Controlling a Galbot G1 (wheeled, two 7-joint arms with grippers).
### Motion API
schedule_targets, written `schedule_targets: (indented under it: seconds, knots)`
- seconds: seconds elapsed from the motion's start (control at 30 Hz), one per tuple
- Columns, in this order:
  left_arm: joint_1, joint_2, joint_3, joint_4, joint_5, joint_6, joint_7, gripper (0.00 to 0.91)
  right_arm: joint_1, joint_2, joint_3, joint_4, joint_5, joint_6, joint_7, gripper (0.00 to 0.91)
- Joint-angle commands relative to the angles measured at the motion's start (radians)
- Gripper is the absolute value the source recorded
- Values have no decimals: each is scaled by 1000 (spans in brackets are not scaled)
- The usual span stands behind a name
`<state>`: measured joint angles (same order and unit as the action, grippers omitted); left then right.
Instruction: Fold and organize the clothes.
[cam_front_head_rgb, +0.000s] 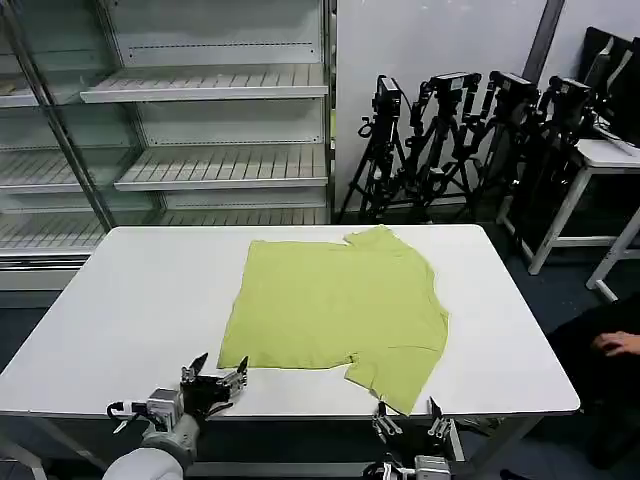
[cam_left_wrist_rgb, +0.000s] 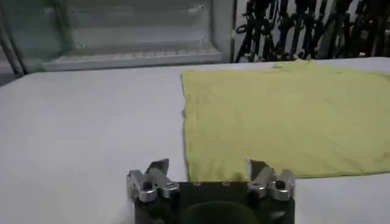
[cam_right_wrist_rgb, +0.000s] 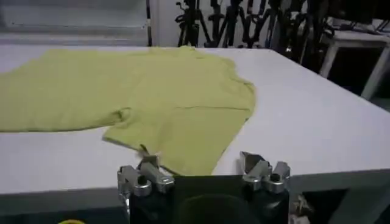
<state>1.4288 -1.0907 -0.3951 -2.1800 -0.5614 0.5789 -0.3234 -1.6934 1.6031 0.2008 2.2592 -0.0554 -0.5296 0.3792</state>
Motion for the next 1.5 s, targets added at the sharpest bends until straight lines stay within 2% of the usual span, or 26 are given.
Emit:
schedule_targets:
  seconds: [0.03, 0.13, 0.2, 0.3, 0.5, 0.7, 1.0, 1.27, 1.5]
  knots:
    - [-2, 8, -5, 2, -139, 2, -7, 60, 4, 19, -13, -11, 70, -23, 11, 504]
    - [-4, 10, -6, 4, -178, 3, -13, 50, 4, 19, -9, -10, 91, -26, 13, 222]
    - [-4, 10, -4, 6, -189, 2, -16, 50, 3, 21, -8, -8, 106, -29, 15, 111]
    - [0, 9, -6, 3, -196, 2, -15, 40, 0, 25, -9, -6, 109, -27, 13, 10]
    - [8, -2, -6, 2, -196, 2, -14, 40, -14, 24, -10, 14, 82, 1, -4, 0]
    - [18, -2, -25, -22, -226, 0, -8, 40, -41, 16, -8, 49, 64, 77, -44, 0]
    - [59, -13, -64, -111, -245, -2, -2, 40, -108, -18, 13, 163, 65, 139, -89, 0]
    - [162, -32, -134, -269, -231, -1, 6, 40, -178, -87, 78, 304, 66, 174, -129, 0]
    - [245, -57, -197, -365, -219, -2, 12, 40, -131, -131, 175, 302, 137, 179, -158, 0]
